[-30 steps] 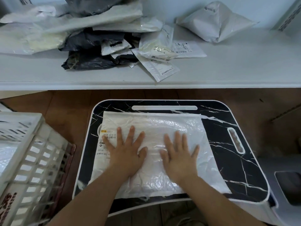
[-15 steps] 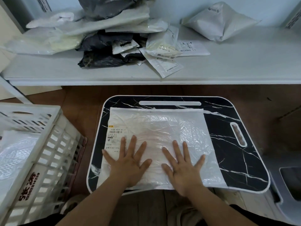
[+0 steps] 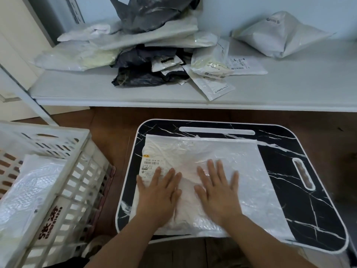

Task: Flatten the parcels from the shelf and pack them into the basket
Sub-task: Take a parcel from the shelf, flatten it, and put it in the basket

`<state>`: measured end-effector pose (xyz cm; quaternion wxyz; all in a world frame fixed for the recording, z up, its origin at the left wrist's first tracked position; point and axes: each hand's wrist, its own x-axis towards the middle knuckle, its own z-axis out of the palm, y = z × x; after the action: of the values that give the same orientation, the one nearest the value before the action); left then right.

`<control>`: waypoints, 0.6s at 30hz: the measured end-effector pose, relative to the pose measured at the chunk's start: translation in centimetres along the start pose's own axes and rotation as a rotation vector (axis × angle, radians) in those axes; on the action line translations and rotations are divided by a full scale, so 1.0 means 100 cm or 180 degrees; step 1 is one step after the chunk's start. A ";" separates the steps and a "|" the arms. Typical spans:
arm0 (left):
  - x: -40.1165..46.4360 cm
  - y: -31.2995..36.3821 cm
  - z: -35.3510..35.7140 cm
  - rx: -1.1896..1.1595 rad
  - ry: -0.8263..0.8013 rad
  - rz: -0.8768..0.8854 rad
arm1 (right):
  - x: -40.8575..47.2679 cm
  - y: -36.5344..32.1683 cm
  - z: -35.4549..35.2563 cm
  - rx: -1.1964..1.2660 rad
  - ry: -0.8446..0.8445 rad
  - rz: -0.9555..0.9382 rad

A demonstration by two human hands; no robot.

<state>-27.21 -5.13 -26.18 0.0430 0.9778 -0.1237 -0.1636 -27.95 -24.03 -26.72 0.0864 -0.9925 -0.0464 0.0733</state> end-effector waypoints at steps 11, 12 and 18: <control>0.008 -0.032 0.030 -0.0088 0.0778 -0.0115 | 0.024 -0.027 0.031 -0.0318 0.0036 -0.0229; 0.009 -0.032 0.030 -0.0103 0.0779 -0.0134 | 0.025 -0.027 0.030 -0.0314 0.0034 -0.0234; 0.009 -0.032 0.031 -0.0113 0.0748 -0.0110 | 0.024 -0.029 0.026 -0.0180 -0.0217 -0.0180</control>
<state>-26.67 -2.39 -29.82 0.0716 0.9913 -0.0980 -0.0507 -26.25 -20.49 -29.10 0.0588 -0.9897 -0.0794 0.1033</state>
